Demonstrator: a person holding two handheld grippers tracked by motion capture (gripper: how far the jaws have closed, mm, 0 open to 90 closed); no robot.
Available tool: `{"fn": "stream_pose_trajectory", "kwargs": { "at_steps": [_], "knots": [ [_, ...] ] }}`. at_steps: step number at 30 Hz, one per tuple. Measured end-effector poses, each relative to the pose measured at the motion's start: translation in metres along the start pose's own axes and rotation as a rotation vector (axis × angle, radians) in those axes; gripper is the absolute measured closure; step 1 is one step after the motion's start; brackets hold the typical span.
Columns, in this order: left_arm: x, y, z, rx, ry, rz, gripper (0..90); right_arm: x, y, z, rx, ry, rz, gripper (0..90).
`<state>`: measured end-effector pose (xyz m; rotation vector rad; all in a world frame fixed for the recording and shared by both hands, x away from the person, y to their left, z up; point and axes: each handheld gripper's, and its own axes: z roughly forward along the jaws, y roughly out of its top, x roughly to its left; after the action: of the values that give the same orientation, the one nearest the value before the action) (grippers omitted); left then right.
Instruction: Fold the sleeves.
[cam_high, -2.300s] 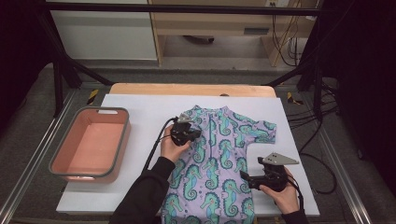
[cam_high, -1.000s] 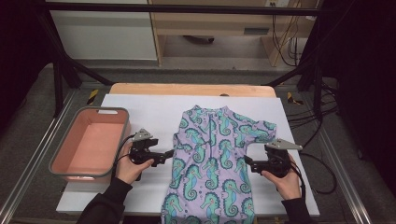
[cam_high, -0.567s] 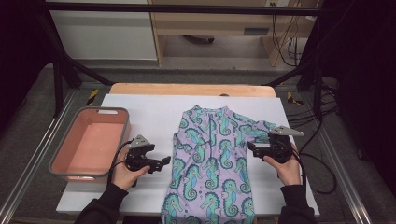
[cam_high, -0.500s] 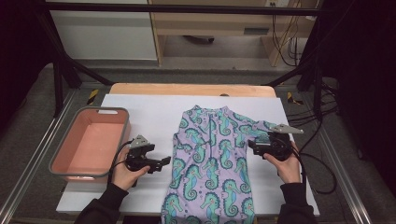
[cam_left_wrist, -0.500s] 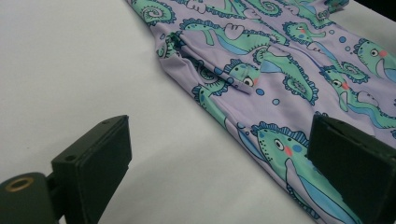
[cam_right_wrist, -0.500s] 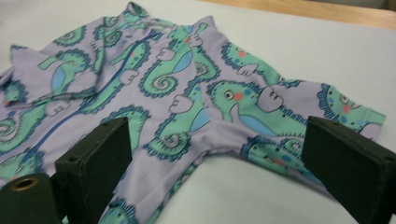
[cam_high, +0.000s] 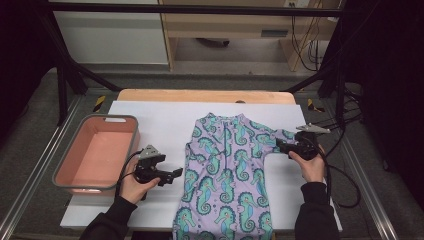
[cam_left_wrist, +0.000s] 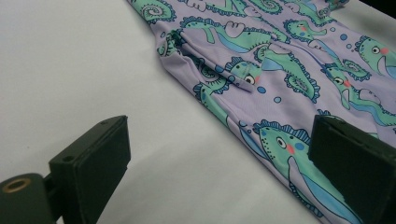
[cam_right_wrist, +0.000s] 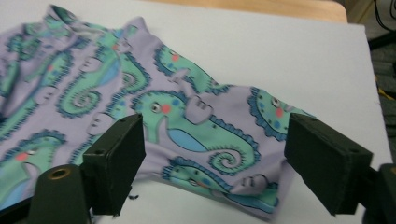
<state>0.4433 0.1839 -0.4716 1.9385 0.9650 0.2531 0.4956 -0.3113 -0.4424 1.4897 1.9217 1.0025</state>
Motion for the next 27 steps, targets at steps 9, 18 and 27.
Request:
{"fn": "stream_pose_trajectory", "kwargs": {
  "at_steps": [9, 18, 27],
  "knots": [
    [0.000, -0.001, 0.002, 0.015, 0.001, 0.008, 5.4, -0.016, -0.007, 0.016, 0.053, -0.072, 0.013, 33.6],
    [0.000, -0.001, 0.002, 0.017, 0.004, 0.008, 5.2, -0.026, -0.016, 0.028, 0.112, -0.114, 0.033, 46.9],
    [-0.001, -0.002, 0.003, 0.019, 0.004, 0.008, 5.2, -0.027, -0.020, 0.030, 0.139, -0.087, 0.050, 60.1]
  ]
}}
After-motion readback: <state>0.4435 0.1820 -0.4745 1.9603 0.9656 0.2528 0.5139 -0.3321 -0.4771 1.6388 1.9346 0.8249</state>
